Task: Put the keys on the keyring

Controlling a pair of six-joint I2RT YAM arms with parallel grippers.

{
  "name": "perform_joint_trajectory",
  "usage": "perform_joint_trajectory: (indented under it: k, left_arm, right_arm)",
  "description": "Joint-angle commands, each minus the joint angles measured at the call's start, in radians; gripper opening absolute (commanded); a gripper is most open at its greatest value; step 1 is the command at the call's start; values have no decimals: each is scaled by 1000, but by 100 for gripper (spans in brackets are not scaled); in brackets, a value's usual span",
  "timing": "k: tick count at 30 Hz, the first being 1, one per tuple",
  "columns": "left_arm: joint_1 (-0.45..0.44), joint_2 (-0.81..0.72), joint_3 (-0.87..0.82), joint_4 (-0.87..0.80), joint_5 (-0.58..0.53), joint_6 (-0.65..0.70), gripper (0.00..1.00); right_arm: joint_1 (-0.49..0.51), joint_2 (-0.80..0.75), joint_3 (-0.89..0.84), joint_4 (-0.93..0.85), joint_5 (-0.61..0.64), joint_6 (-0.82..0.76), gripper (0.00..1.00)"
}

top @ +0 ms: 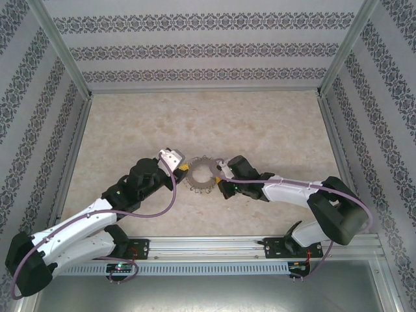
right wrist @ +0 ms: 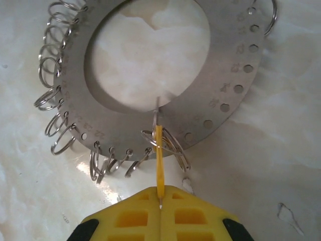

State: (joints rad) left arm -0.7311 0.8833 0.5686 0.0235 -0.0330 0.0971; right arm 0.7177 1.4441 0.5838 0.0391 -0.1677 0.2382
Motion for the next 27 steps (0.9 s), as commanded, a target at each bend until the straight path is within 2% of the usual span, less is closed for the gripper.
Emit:
perform_joint_trajectory:
  k: [1, 6, 10, 11, 13, 14, 15, 16, 18, 19, 22, 26, 27]
  left_arm:
    - [9, 0, 16, 46, 16, -6, 45]
    - [10, -27, -6, 59, 21, -26, 50]
    - [10, -24, -15, 68, 33, -47, 55]
    - [10, -20, -15, 71, 36, -53, 59]
    - [10, -13, -13, 78, 39, -61, 76]
    - [11, -9, -12, 82, 33, -67, 86]
    - [13, -1, -12, 85, 24, -77, 97]
    - [19, 7, -10, 88, 14, -92, 100]
    - [51, 24, -3, 80, 5, -137, 100]
    - [69, 30, 0, 73, 5, -157, 100]
    - [149, 42, -4, 73, 9, -221, 100]
    - [260, 61, -23, 98, -5, -318, 100]
    - [273, 63, -24, 96, -39, -329, 100]
  right_arm:
    - [-18, 18, -9, 21, 48, 51, 2]
    - [-20, -30, -48, 28, 85, 76, 16]
    - [-20, -147, -92, 0, 148, 89, 30]
    - [-21, -183, -94, -17, 166, 84, 33]
    - [-21, -256, -92, -44, 186, 63, 37]
    - [-18, -298, -88, -57, 194, 47, 42]
    - [-18, -340, -78, -63, 201, 24, 50]
    - [-17, -375, -71, -65, 208, 2, 64]
    - [-22, -442, -49, -72, 250, -45, 95]
    - [-28, -463, -39, -81, 270, -70, 98]
    - [-79, -516, -23, -93, 314, -125, 98]
    - [-213, -572, -61, -47, 320, -136, 98]
    - [-255, -585, -78, -32, 321, -138, 98]
